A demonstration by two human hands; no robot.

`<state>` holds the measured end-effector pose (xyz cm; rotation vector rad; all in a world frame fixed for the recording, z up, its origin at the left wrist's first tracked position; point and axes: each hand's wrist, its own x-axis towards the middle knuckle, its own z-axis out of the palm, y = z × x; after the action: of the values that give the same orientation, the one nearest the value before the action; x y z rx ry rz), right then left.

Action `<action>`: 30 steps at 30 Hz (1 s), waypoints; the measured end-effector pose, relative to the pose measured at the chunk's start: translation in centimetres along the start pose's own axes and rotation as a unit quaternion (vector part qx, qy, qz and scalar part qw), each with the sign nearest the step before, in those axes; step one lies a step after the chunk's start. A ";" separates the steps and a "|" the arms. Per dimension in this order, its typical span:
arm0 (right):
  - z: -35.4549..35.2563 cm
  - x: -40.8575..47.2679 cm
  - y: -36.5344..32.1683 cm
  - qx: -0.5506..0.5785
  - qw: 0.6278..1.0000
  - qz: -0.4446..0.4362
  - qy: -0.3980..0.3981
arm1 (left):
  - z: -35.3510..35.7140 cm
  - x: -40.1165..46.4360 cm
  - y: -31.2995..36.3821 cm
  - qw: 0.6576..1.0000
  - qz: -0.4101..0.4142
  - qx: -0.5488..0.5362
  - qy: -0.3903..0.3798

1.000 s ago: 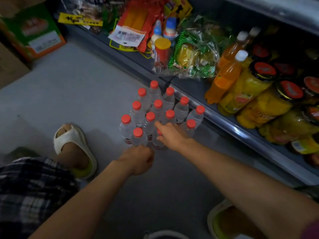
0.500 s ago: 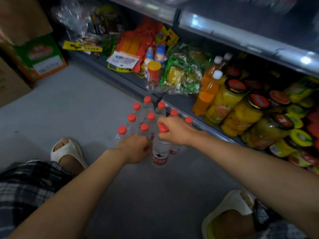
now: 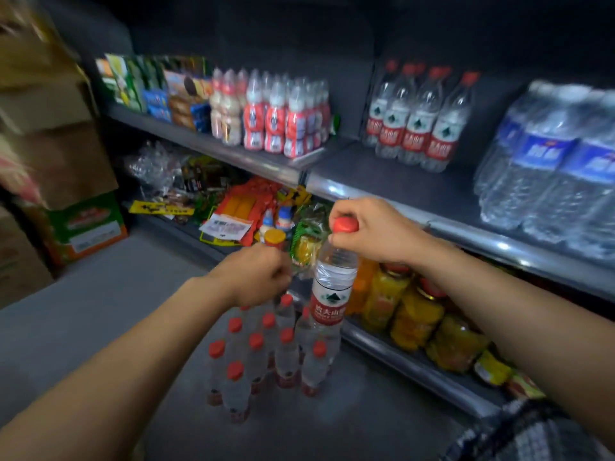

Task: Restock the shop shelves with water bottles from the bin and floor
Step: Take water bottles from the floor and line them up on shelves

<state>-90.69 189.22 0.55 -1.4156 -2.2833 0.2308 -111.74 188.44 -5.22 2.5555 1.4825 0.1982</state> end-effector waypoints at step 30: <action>-14.1 25.1 11.3 -0.140 0.943 0.037 0.301 | -11.4 23.8 -3.5 0.985 0.092 0.014 0.145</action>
<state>-84.65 215.36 15.96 -1.4519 -1.7996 -0.4670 -105.30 211.83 5.69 2.7805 1.3405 0.6011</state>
